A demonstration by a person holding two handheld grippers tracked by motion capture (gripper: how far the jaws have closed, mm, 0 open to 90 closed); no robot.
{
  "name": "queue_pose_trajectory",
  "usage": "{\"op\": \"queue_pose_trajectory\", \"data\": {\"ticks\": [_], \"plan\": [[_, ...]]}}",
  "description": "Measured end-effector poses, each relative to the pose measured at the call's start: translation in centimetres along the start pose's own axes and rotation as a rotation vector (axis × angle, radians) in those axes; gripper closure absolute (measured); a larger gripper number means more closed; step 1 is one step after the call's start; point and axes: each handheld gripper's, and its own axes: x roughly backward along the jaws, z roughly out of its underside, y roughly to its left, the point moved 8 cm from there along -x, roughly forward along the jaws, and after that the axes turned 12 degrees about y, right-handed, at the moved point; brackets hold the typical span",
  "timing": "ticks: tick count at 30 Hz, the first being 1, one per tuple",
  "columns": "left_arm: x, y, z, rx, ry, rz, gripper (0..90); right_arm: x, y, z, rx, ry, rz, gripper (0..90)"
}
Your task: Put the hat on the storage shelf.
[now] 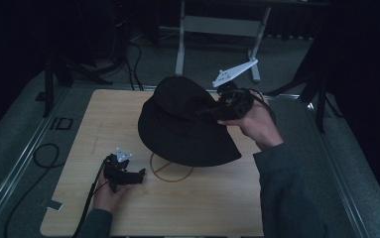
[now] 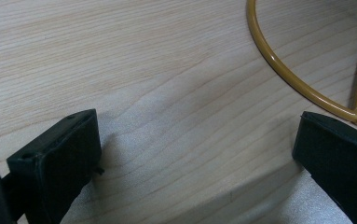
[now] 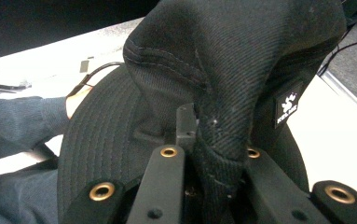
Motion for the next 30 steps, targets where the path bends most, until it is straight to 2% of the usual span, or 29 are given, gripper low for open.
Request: {"op": "queue_pose_trajectory", "data": {"ticks": [8,11,22,26,30], "plan": [[0.0,0.0,0.0,0.000,0.000,-0.001,1.3,-1.3,0.2,-0.2,0.011,0.019,-0.001,86.6],[0.0,0.0,0.0,-0.001,0.000,-0.001,1.3,-1.8,0.0,-0.1,0.001,0.030,0.001,85.6],[0.0,0.0,0.0,0.000,0.000,0.000,1.3,-4.5,-0.5,0.3,-0.013,0.105,0.006,78.8],[0.0,0.0,0.0,0.000,0.001,-0.002,1.3,-5.2,-0.6,0.5,-0.021,0.143,0.009,76.5],[0.0,0.0,0.0,0.000,0.000,-0.001,1.3,-5.5,-0.6,0.6,-0.026,0.151,0.013,74.7]]}}
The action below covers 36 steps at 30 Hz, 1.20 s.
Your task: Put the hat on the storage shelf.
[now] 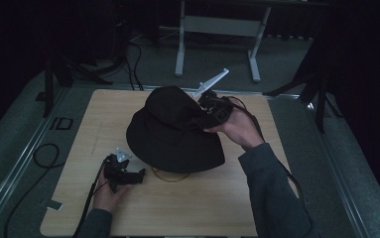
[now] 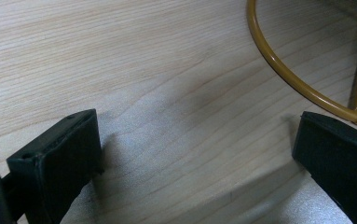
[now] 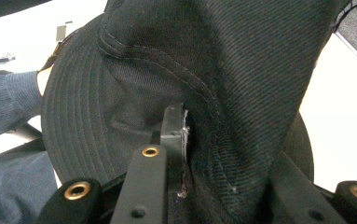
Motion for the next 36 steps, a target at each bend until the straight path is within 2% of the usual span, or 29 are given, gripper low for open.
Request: {"op": "queue_pose_trajectory", "data": {"ticks": [4,7,14,18,23,24,25,29,32,36], "plan": [[0.0,0.0,0.0,0.000,0.000,0.000,1.3,-0.3,0.1,0.0,0.007,0.011,-0.007,69.6],[0.0,0.0,0.0,0.000,0.000,0.000,1.3,-0.4,0.2,0.1,0.005,0.022,-0.003,60.4],[0.0,0.0,0.0,0.000,0.000,0.000,1.3,-0.4,0.1,-0.1,-0.025,0.015,-0.007,48.1],[0.0,0.0,0.0,0.000,0.000,0.001,1.3,-0.3,0.1,-0.1,-0.028,0.006,0.020,40.5],[0.0,0.0,0.0,0.000,0.000,0.001,1.3,0.3,0.0,-0.4,-0.035,-0.031,0.038,37.8],[0.0,0.0,0.0,0.000,0.000,0.000,1.3,0.5,0.1,-0.6,-0.033,-0.043,0.038,37.3],[0.0,0.0,0.0,0.000,0.000,0.001,1.3,1.2,0.2,-1.0,-0.033,-0.079,0.041,36.7],[0.0,0.0,0.0,0.000,0.000,0.000,1.3,2.2,0.7,-1.6,-0.007,-0.127,0.044,36.1],[0.0,0.0,0.0,-0.003,0.000,-0.002,1.3,2.7,1.5,-2.0,0.030,-0.178,0.015,38.9],[0.0,0.1,0.0,-0.005,0.002,-0.003,1.3,2.8,1.6,-2.1,0.039,-0.166,0.049,38.8]]}}
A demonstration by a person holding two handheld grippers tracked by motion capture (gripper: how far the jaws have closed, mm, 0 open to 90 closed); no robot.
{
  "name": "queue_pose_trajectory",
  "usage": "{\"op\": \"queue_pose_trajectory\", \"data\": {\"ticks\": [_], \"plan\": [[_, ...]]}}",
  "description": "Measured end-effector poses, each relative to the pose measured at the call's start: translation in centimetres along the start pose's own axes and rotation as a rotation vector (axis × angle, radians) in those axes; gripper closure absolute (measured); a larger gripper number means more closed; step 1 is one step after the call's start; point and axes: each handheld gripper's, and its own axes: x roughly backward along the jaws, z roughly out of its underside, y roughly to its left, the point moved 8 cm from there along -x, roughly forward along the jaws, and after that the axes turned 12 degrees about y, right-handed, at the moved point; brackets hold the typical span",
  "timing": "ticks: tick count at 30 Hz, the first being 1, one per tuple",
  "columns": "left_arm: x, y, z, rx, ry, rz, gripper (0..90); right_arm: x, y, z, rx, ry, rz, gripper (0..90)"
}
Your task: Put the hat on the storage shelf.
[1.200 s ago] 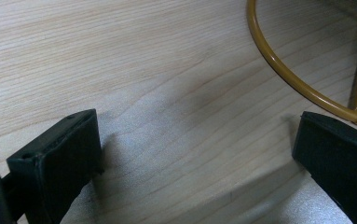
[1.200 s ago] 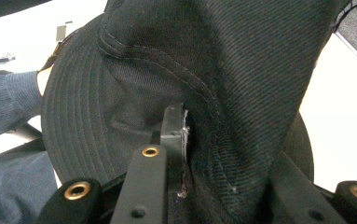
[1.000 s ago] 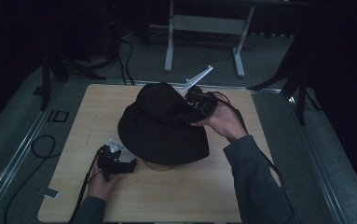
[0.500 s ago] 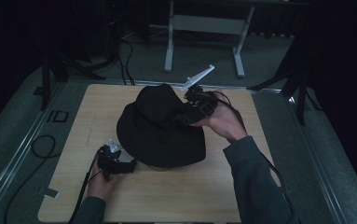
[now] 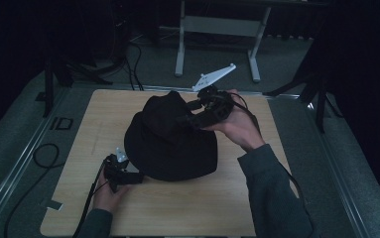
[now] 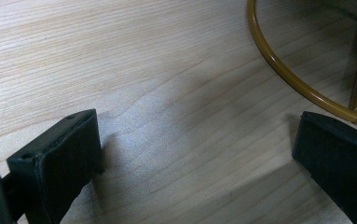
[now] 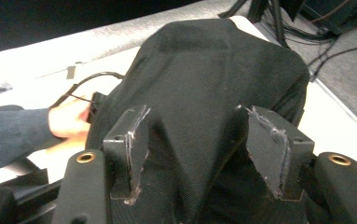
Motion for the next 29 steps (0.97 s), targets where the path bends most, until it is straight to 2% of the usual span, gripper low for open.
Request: {"op": "queue_pose_trajectory", "data": {"ticks": [7,10,12,16,19,24,29], "plan": [[0.0,0.0,0.0,0.000,0.000,0.000,1.3,1.0,-0.4,0.3,-0.028,0.005,0.027,28.2],[0.0,0.0,0.0,-0.001,0.002,0.002,1.3,1.1,-0.3,1.1,-0.025,0.051,0.045,20.6],[0.0,0.0,0.0,-0.001,0.001,0.001,1.3,1.2,-0.4,1.6,-0.026,0.075,0.080,19.2],[0.0,0.0,0.0,0.000,0.001,0.001,1.3,1.2,-0.7,2.6,-0.030,0.113,0.108,16.6],[0.0,0.0,0.0,0.000,0.001,0.001,1.2,1.2,-0.7,3.0,-0.037,0.102,0.088,17.2],[0.0,0.0,0.0,0.001,0.000,0.001,1.3,0.8,-1.3,3.9,-0.072,0.120,0.087,17.6],[0.0,0.0,0.0,0.001,0.000,0.002,1.3,0.4,-1.3,4.3,-0.084,0.130,0.071,15.4]]}}
